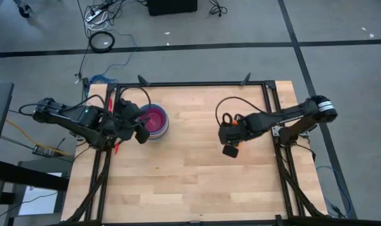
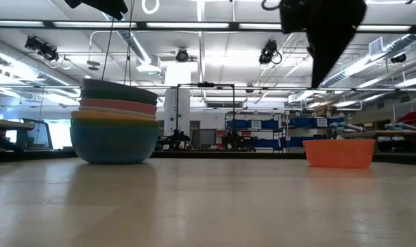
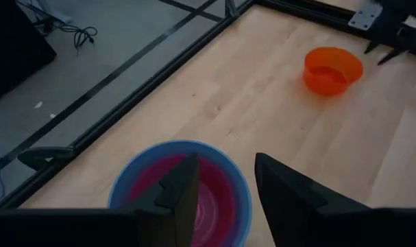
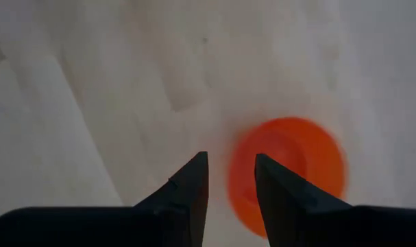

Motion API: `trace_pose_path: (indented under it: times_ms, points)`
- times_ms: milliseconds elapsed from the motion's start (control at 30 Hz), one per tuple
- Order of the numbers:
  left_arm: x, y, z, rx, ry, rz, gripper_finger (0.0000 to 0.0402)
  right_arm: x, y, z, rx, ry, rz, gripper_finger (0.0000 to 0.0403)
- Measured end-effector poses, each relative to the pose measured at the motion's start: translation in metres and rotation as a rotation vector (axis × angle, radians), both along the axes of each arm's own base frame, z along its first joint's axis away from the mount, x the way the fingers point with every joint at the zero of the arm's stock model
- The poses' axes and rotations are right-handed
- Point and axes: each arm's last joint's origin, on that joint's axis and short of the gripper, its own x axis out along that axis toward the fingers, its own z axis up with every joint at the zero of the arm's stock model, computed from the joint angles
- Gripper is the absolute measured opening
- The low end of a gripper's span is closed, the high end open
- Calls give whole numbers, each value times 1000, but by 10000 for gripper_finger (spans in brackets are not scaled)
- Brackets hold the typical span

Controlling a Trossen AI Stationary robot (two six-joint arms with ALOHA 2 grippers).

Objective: Nest bowls inside each other
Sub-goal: Stack the orange bowl on top of the red bowl

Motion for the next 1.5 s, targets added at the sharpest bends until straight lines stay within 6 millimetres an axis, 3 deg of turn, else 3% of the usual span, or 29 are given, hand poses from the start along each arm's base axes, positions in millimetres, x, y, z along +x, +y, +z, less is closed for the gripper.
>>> trace_pose_path:
  times_ms: [400,1000,1167,1367,1500]
  points:
    - [0,0,0,3,0,3,152,-23,-1,-70,81,17,-74,107]
    - [0,0,0,9,-2,6,152,-32,-23,-106,126,-2,-129,92]
    - [0,0,0,11,-2,7,152,-31,-25,-108,136,-4,-93,12]
    - [0,0,0,14,-3,10,152,-26,-25,-100,103,-22,-80,2]
    - [0,0,0,15,-4,11,152,-10,-26,-78,38,-101,-30,1]
